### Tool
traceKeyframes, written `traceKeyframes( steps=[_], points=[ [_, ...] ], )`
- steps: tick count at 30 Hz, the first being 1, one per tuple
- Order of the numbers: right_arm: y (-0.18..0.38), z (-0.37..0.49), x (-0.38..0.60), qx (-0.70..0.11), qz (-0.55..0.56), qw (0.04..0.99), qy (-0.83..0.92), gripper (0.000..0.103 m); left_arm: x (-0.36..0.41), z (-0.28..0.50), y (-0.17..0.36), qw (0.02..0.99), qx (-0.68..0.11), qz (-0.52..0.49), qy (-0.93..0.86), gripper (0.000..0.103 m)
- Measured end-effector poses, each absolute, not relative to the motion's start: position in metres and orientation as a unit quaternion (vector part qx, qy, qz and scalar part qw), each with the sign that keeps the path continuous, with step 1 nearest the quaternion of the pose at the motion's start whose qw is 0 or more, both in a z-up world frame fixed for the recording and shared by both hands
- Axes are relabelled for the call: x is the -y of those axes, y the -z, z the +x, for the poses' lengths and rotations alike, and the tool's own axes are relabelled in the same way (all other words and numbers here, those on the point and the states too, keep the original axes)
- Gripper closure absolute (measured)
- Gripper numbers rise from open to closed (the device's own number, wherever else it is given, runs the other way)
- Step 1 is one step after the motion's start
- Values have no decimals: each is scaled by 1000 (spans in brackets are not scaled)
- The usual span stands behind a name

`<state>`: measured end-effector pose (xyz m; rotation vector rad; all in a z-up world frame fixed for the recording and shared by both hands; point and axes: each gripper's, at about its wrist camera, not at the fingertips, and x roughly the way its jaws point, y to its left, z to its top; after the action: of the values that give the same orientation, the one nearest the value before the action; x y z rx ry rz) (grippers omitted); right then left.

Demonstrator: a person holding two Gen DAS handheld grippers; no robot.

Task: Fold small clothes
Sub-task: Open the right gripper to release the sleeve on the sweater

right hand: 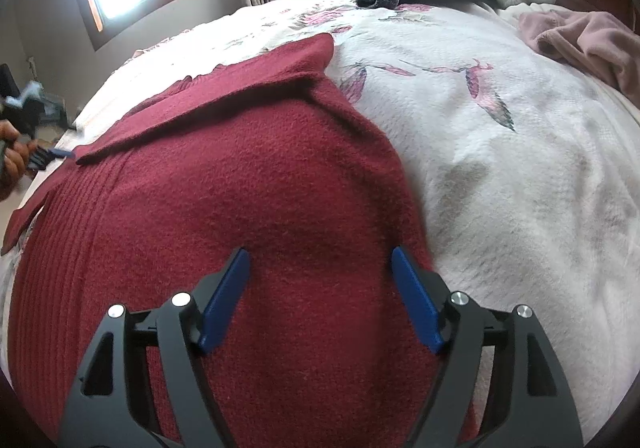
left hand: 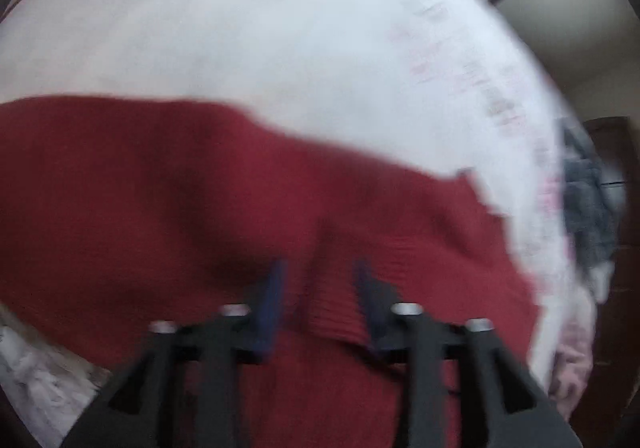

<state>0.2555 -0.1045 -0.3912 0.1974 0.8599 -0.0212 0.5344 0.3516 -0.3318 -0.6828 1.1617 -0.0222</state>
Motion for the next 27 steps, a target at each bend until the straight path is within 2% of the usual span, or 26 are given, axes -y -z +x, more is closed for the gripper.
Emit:
traceKeyframes(
  steps=[3, 6, 7, 8, 9, 10, 12, 13, 15, 16, 17, 23, 27],
  points=[
    [391, 255, 105, -416, 95, 904, 10, 29, -318, 543, 342, 763, -558, -317, 79, 53],
    [391, 256, 105, -416, 96, 904, 10, 29, -306, 551, 367, 751, -585, -297, 71, 54],
    [392, 255, 105, -416, 96, 904, 10, 29, -309, 552, 378, 744, -592, -305, 60, 58],
    [392, 255, 105, -416, 96, 904, 10, 29, -316, 552, 383, 739, -593, -315, 52, 71],
    [392, 255, 104, -416, 96, 904, 9, 28, -321, 550, 385, 735, -593, -323, 50, 75],
    [392, 255, 105, -417, 96, 904, 9, 28, -328, 544, 385, 733, -593, -329, 50, 79],
    [393, 256, 104, -417, 94, 904, 8, 27, -339, 536, 377, 737, -591, -325, 44, 79],
    [392, 255, 103, -417, 94, 904, 8, 27, -352, 528, 371, 740, -584, -332, 41, 77],
    [392, 255, 103, -417, 95, 904, 8, 27, -377, 519, 358, 745, -569, -346, 33, 63],
    [392, 255, 103, -417, 94, 904, 8, 27, -399, 508, 350, 752, -555, -355, 24, 51],
    [392, 255, 103, -417, 94, 904, 9, 27, -417, 497, 343, 756, -544, -363, 16, 47],
    [392, 254, 101, -419, 87, 904, 10, 24, -558, 403, 320, 764, -474, -434, -64, 37],
    [392, 255, 96, -426, 71, 902, 13, 21, -643, 338, 323, 749, -423, -491, -135, 37]
  ],
)
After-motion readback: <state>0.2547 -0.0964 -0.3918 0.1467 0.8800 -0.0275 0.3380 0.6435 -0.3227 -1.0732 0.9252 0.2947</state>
